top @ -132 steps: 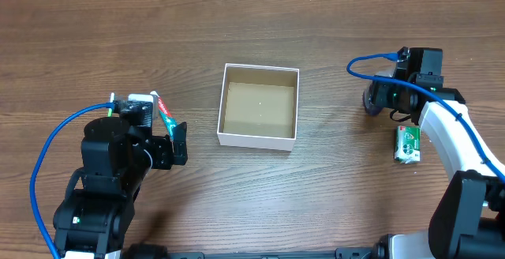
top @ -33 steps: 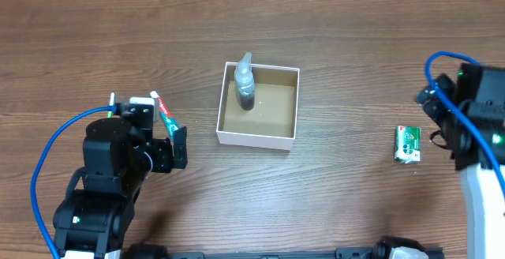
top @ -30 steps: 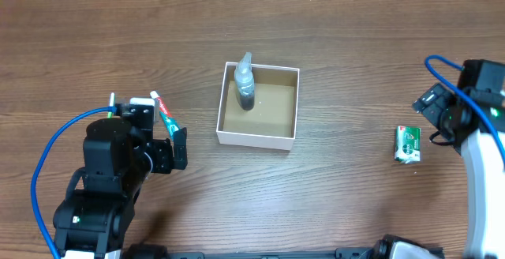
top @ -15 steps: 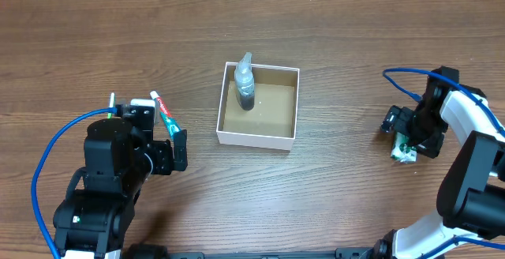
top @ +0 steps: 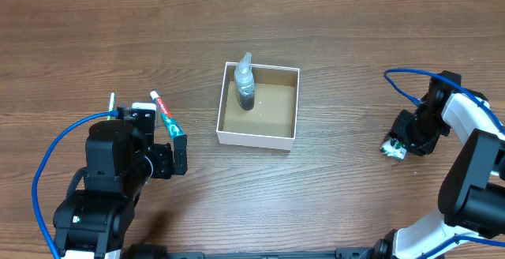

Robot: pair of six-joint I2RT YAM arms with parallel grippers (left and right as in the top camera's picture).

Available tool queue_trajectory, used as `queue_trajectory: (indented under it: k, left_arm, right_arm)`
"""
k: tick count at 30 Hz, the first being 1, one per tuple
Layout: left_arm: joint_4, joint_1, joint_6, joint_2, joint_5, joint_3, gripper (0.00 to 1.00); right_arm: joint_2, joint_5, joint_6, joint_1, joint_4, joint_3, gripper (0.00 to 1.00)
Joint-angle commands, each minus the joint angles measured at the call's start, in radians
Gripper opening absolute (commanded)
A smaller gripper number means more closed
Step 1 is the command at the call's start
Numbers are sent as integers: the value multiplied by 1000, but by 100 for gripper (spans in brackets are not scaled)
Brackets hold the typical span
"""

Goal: Pack container
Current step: 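Move the Dettol box into the white box and release it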

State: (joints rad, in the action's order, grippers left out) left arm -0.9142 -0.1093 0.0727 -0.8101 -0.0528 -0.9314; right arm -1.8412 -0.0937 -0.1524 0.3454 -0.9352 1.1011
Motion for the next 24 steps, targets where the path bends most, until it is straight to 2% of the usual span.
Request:
queue_trajectory:
  k: [1, 5, 7, 11, 15, 17, 20, 24]
  left_arm:
    - [2, 5, 2, 0, -15, -23, 100]
    - [2, 5, 2, 0, -15, -23, 100]
    - [6, 5, 2, 0, -15, -23, 100]
    - [17, 5, 2, 0, -15, -23, 100]
    - [18, 5, 2, 0, -15, -23, 100]
    - [18, 5, 2, 0, -15, -23, 100]
    - [19, 5, 2, 0, -15, -23, 100]
    - [18, 5, 2, 0, -15, -23, 100]
  right_arm:
    - [-10, -5, 3, 1, 6, -8, 38]
    - [-10, -22, -5, 1, 7, -5, 4]
    - [-9, -77, -8, 1, -8, 25, 4]
    - [3, -96, -3, -19, -175, 182, 4]
    - [98, -93, 5, -148, -329, 417, 4]
    - [174, -84, 3, -254, -314, 480, 4]
    - [263, -79, -23, -433, -197, 491, 4]
    - [249, 7, -101, -632, -40, 478, 4]
